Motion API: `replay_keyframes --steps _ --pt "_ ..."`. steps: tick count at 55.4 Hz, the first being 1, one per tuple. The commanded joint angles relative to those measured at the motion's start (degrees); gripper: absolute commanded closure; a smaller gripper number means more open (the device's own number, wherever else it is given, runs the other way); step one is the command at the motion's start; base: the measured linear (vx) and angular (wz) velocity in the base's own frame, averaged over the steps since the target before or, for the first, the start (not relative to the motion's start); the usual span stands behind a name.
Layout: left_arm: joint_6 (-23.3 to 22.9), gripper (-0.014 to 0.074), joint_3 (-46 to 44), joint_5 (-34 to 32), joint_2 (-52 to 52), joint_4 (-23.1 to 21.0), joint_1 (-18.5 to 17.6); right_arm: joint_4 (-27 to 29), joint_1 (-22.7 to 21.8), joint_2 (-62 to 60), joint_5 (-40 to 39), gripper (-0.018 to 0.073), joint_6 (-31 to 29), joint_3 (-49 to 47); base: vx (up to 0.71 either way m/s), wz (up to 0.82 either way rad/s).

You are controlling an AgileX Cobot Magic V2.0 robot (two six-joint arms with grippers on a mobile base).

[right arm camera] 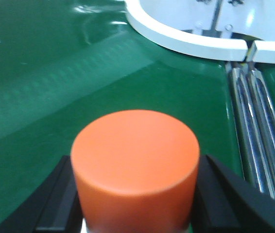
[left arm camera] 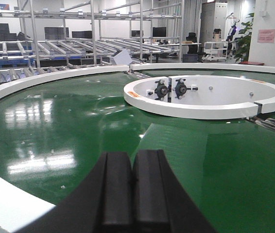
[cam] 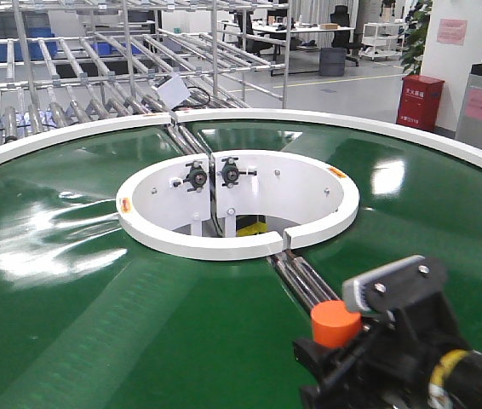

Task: Grab orange capacitor from left shelf to right conveyor
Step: 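Lower the held cylinder with the right gripper onto the green belt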

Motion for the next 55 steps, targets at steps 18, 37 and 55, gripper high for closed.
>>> replay_keyframes --steps 18,37,55 --pt "-0.06 0.0603 1.86 -4.73 -0.59 -0.35 -0.5 0.19 -2.84 26.03 -38.95 0.0243 -9.26 -7.35 0.0 0.0" --pt "-0.06 0.0603 1.86 -4.73 -0.59 -0.35 -0.5 5.25 -3.02 42.2 -43.66 0.0243 -10.4 -19.87 0.0 0.0" --pt "-0.06 0.0603 1.86 -4.73 -0.59 -0.35 -0.5 5.85 -3.08 49.48 -44.75 0.0227 -9.66 -25.59 0.0 0.0"
